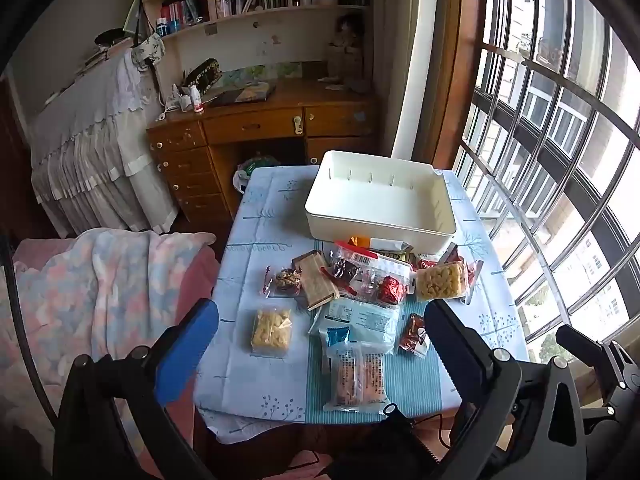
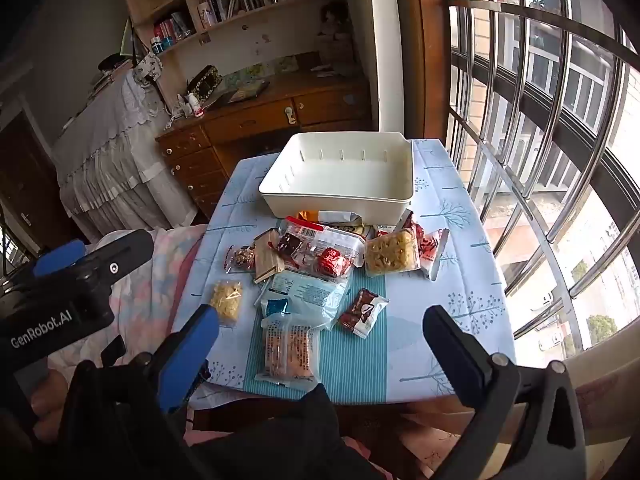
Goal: Organize snacks
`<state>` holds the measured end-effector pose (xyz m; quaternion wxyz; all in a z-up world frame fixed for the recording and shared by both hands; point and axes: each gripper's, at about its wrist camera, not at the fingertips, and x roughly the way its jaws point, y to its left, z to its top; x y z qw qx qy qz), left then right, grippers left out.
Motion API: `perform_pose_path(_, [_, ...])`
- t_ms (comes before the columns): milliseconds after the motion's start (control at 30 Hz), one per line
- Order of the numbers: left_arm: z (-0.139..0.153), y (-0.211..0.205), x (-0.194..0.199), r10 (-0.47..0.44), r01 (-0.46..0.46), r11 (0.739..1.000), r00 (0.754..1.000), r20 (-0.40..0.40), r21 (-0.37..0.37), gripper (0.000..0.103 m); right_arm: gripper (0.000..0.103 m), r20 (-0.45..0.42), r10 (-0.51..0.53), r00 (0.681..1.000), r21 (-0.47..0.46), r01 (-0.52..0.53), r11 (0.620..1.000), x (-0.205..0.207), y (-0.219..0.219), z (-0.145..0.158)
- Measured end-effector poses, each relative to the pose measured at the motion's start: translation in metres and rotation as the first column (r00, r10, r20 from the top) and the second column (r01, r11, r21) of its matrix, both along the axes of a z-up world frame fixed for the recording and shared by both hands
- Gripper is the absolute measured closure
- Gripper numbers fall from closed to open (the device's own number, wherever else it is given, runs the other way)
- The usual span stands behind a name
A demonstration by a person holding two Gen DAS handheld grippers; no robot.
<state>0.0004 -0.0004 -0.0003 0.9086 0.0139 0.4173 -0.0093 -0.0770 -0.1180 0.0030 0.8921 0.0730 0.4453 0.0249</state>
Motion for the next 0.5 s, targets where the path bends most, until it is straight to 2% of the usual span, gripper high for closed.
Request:
perform_pose_path(67, [0.0,0.0011,-0.0003,0.001,0.0,1.0,1.0,0.007,-0.02,0.001,0.0,-0.008,0.001,1.0,-0.001,-0.001,1.0,0.0006,-0.0004,-0.0003])
perform_pose_path(500, [0.0022,0.002,-0.0002,0.012,-0.012,1.0,1.0,0.01,-0.006,0.001,0.001,-0.008,0.008,1.0,0.002,-0.008,1.0,0.0011,0.0002,-0.002])
